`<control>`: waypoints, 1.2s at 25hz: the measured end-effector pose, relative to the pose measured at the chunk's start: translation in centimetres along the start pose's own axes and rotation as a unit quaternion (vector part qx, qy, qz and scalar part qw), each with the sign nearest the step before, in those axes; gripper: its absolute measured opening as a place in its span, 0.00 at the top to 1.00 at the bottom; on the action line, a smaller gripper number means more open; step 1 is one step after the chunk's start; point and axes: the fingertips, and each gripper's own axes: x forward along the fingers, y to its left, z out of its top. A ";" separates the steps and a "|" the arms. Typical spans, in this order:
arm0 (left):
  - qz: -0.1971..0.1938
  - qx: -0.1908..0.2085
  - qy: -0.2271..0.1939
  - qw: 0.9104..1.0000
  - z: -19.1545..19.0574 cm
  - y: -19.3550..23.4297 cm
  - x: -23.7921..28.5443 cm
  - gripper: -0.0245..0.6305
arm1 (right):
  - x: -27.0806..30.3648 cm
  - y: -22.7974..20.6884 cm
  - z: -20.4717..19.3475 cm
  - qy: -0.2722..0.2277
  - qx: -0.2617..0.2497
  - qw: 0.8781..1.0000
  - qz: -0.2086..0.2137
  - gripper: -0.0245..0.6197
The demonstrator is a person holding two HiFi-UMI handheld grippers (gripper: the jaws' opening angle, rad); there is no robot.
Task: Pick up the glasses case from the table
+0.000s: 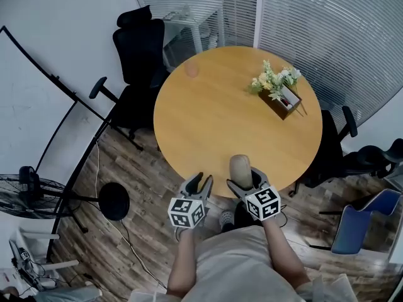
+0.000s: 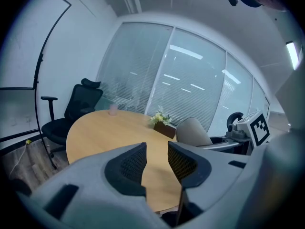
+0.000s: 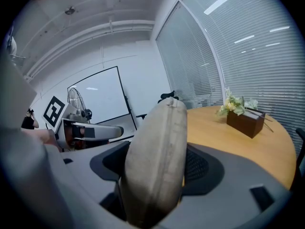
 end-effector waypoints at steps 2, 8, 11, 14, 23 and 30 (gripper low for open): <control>0.001 0.002 -0.001 1.000 0.2 -0.1 0.0 0.76 | -0.3 -0.1 0.2 -0.002 0.000 1.000 -0.003 0.45; 0.000 0.011 -0.006 1.000 0.3 -0.8 0.6 0.87 | -1.1 -0.7 -0.2 -0.003 -0.004 1.000 -0.007 0.45; 0.001 0.012 -0.009 1.000 0.4 -1.0 0.4 0.93 | -1.4 -0.8 -0.4 -0.006 -0.004 1.000 -0.012 0.45; 0.001 0.015 -0.011 1.000 0.6 -1.4 0.3 0.95 | -1.8 -0.9 -0.1 -0.012 -0.007 1.000 -0.015 0.45; -0.023 0.023 -0.007 0.999 0.4 -2.6 0.5 0.95 | -2.5 -0.9 -0.8 -0.002 -0.015 1.000 -0.022 0.45; -0.032 0.031 -0.001 0.999 0.4 -2.7 0.5 0.95 | -2.7 -0.9 -0.7 -0.020 0.025 0.999 -0.020 0.45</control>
